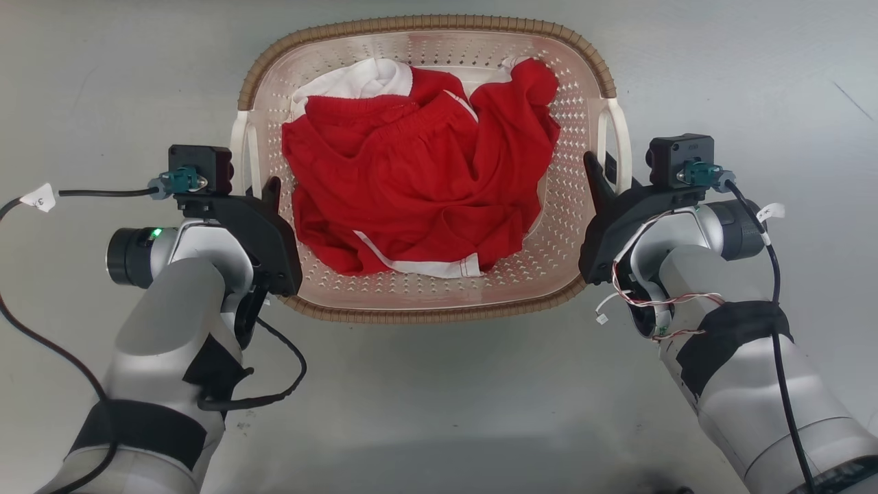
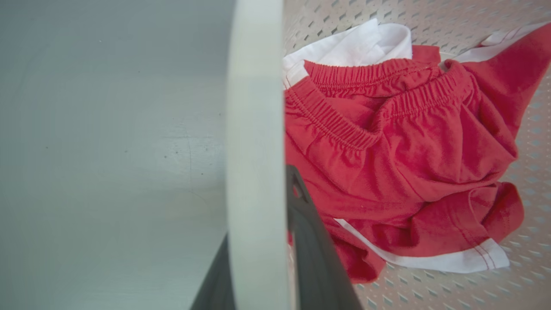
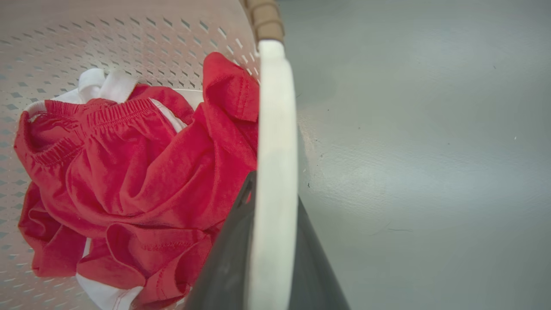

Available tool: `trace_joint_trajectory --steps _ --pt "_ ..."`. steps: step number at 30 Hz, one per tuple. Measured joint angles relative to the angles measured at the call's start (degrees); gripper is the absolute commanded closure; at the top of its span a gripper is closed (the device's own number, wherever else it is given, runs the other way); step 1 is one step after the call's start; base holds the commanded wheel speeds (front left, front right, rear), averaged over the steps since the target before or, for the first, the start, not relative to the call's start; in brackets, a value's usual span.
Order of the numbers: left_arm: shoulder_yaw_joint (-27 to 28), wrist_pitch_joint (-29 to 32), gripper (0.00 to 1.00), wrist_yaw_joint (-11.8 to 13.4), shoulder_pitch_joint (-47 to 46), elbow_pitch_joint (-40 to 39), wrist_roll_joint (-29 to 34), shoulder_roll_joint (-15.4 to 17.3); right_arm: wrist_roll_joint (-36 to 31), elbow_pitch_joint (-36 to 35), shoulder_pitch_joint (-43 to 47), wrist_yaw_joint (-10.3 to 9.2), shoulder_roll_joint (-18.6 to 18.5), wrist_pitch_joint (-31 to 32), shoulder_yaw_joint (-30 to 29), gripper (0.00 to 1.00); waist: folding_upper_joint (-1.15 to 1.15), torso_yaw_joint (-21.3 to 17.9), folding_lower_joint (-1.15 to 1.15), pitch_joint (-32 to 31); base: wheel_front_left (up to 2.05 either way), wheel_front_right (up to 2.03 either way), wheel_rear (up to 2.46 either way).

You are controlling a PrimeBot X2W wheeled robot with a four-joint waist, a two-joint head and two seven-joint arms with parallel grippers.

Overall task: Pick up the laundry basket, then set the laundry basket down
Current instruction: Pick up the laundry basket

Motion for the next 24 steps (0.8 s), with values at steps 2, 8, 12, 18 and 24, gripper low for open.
trace_joint_trajectory --steps 2,8,12,18,24 --pt "0.0 -0.05 1.0 0.0 -0.2 0.33 -0.2 -0.1 0.19 0.23 -0.21 -0.22 0.0 0.0 0.34 1.0 0.0 0.03 0.0 0.02 0.0 0.0 0.0" --pt "0.0 -0.75 1.0 -0.02 -0.51 1.27 -0.21 -0.3 0.77 1.07 -0.63 -0.4 -0.04 -0.38 1.3 1.0 0.0 0.12 0.0 -0.08 0.0 0.0 0.0" --pt "-0.15 -1.24 1.0 -0.05 -0.57 2.03 -0.21 -0.47 1.07 2.07 -0.82 -0.4 0.04 -0.58 1.96 1.0 0.0 0.13 0.01 -0.59 0.0 0.0 0.0" --pt "-0.15 -1.79 1.0 -0.05 -0.4 2.97 -0.21 -0.54 1.74 3.1 -0.76 -0.4 0.29 -0.75 2.99 1.0 0.0 0.13 0.01 -2.04 0.0 0.0 0.0" --pt "-0.1 -1.98 1.0 -0.07 0.19 3.68 -0.37 -0.76 3.21 3.86 -0.27 -0.37 0.33 -1.0 3.78 1.0 0.0 0.04 0.01 -4.07 0.0 0.0 0.0"
